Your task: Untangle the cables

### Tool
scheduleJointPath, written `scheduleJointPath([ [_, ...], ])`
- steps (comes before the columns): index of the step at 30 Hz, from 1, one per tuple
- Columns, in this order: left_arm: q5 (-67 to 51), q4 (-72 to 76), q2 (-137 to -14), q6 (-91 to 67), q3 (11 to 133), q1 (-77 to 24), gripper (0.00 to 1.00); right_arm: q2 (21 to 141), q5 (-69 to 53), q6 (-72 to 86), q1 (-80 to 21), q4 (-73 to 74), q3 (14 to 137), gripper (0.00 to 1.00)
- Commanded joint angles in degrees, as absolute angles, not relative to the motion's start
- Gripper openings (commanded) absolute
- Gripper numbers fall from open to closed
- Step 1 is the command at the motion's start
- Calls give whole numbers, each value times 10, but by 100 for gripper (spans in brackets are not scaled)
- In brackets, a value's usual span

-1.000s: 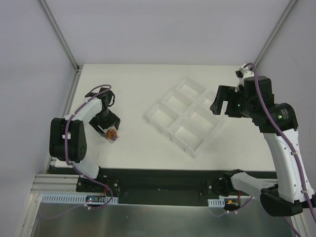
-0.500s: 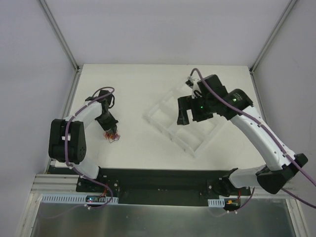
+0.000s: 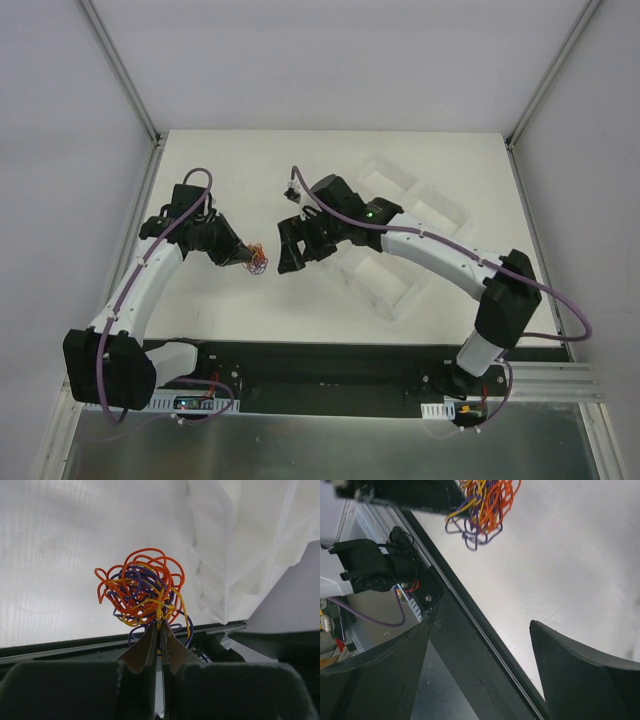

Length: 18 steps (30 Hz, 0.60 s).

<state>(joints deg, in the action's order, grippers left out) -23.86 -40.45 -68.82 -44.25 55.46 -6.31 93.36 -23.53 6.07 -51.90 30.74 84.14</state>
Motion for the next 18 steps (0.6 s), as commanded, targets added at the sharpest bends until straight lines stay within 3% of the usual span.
scheduleJointPath([
  [1, -325, -409, -647, -483, 539, -62, 0, 983, -251, 120, -535, 187, 864, 81],
  [5, -371, -408, -657, -491, 542, -62, 0, 1008, -257, 148, -541, 141, 847, 60],
  [10, -379, -405, -650, -498, 550, -62, 0, 1025, -241, 155, -542, 127, 836, 59],
  [14, -383, -405, -635, -507, 548, -62, 0, 1041, -236, 168, -543, 121, 837, 47],
  [18, -370, -406, -626, -498, 548, -62, 0, 1052, -203, 167, -545, 149, 852, 1],
])
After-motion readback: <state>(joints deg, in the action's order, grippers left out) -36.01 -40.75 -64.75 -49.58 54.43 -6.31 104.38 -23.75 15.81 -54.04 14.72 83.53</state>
